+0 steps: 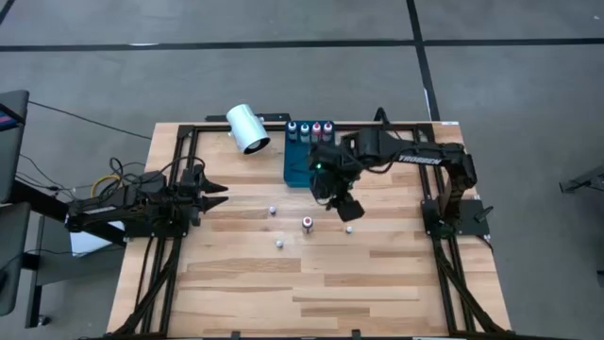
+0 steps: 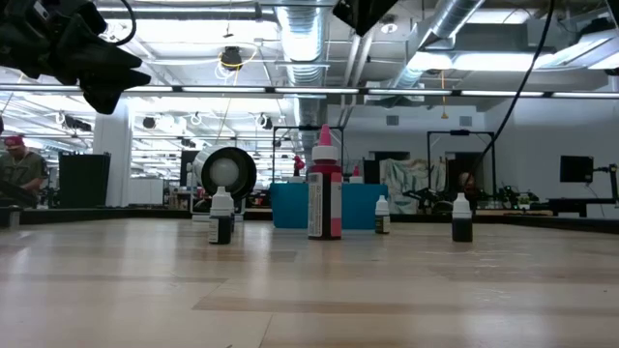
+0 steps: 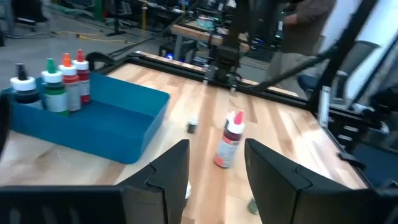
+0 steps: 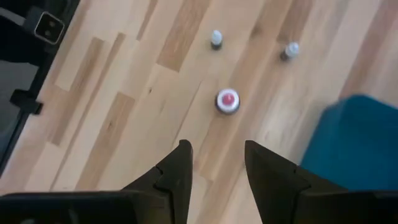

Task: Pick & Place food coloring
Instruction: Put the large pink food coloring bottle into the blue bin

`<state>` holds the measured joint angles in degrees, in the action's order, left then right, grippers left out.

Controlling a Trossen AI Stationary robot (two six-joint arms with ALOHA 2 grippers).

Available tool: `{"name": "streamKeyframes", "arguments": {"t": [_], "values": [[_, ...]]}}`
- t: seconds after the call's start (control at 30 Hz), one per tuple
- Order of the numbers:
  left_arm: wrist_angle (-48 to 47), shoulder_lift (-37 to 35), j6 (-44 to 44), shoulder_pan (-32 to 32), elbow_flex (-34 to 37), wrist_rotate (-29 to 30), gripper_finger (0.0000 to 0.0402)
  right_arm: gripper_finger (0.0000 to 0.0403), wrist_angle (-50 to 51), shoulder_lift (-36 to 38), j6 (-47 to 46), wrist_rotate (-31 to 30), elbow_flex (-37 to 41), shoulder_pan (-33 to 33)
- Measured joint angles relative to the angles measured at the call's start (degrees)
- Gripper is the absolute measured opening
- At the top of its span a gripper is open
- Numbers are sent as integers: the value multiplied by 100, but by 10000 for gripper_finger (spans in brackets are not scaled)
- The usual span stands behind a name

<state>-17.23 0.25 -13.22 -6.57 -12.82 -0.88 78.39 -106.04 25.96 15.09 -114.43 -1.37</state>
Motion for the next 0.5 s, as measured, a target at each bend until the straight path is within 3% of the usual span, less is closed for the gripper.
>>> {"name": "streamKeyframes", "arguments": {"t": [0.23,0.5], "values": [[-4,0,-88,0,0,-603,146,134,-489,13,-4,-3,570,6],[-26,0,-257,2,0,-638,146,133,-935,-15,-26,-14,1148,127]]}}
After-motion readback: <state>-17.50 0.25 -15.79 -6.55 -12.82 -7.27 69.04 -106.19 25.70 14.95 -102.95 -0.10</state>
